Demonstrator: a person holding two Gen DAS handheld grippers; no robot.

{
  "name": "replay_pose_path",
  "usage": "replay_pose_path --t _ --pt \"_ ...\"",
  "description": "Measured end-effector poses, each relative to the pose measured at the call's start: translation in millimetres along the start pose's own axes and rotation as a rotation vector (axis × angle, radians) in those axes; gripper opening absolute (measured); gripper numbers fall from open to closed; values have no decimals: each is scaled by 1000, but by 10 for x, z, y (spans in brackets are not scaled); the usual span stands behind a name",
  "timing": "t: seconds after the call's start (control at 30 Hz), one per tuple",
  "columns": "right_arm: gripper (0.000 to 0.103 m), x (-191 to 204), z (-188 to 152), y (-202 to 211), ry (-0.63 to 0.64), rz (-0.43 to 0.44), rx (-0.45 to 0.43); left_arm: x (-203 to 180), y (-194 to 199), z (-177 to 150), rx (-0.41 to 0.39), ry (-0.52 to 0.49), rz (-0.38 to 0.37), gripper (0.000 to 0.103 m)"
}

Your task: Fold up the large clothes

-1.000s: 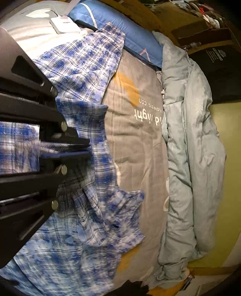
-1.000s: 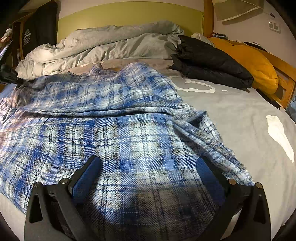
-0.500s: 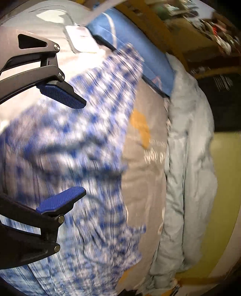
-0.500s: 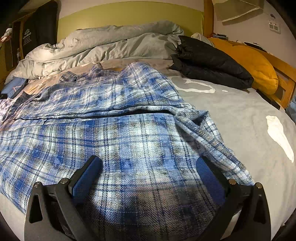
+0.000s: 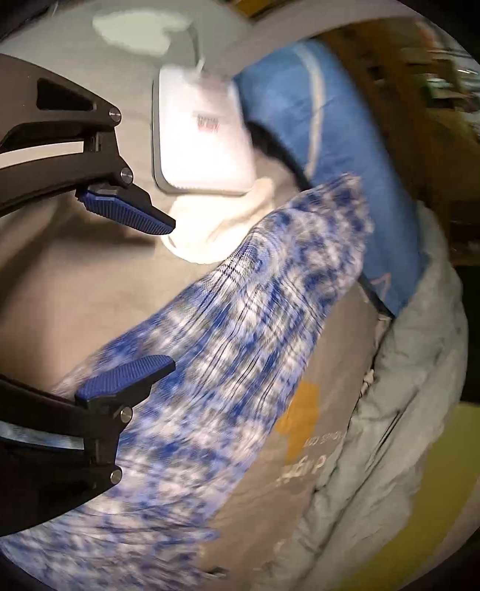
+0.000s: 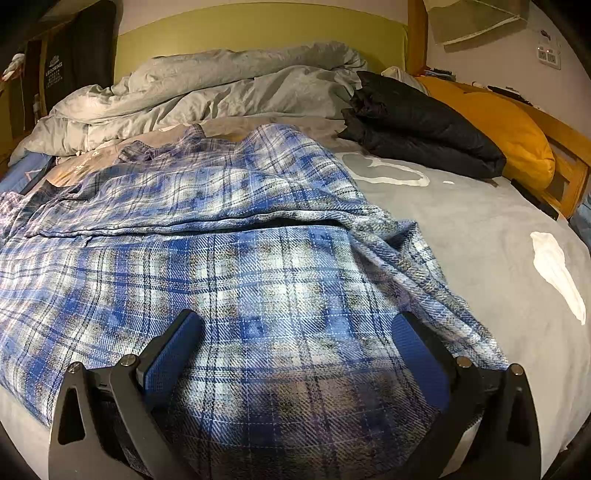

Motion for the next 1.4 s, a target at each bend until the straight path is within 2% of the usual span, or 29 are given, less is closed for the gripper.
replay_pose_path --t 0.03,0.1,0.17,0.2,0.27,0.37,0.5,0.6,0.7,0.8,0.87,0.93,1.0,1.07,1.13,1.2,1.27,1.4 --pt "103 -6 1 1 1 -2 -1 36 -65 25 18 38 -31 70" --pt "103 -18 2 0 1 -3 -1 62 -145 69 33 91 -78 61" --pt "103 -25 2 0 0 -2 -1 42 -179 90 46 121 -119 35" --pt "103 -15 1 3 1 -3 -1 5 -180 99 53 124 -144 29" --pt "103 -20 2 2 2 -3 -2 -106 -91 131 22 100 -181 7" --pt "103 -30 3 1 1 -2 -2 -293 220 190 -87 32 -193 5" --pt "103 -19 3 -1 1 -2 -2 -701 818 231 -193 -27 -322 4" --pt "103 -30 4 0 2 -3 -1 -1209 1387 112 -247 -115 -448 4" --pt "103 -20 3 1 2 -3 -2 -1797 1923 -177 -285 -233 -577 4" --pt "103 -21 3 1 2 -3 -1 -2337 2233 -589 -258 -323 -673 4" --pt "103 -12 4 0 2 -3 -1 -2658 2272 -904 -197 -358 -724 4" --pt "103 -9 3 1 1 -2 -2 -2835 2223 -1158 -157 -383 -730 4" --pt "103 -14 3 7 0 3 -5 -2978 2070 -1433 -106 -411 -692 6" --pt "103 -31 3 22 -4 16 -11 -3011 1917 -1685 -19 -416 -665 20" --pt "103 -20 -2 39 -4 32 -18 -2908 1882 -1806 12 -404 -676 27" --pt "103 -21 -4 54 0 40 -24 -2746 1911 -1830 -15 -391 -653 34" --pt "103 -11 -9 68 11 36 -29 -2535 1978 -1769 -72 -361 -622 60" --pt "103 62 19 186 44 24 -75 -2124 1992 -1557 -153 -306 -557 69"
Point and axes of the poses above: each gripper's, at about its wrist camera, not at the fingertips, and y roughly against the way its jaws point, x to its left, z to its top, the point moved 7 cm from there along -y, roughly the way its jaws point, and after that the axes turned 5 degrees about z, right-handed, at the moved point
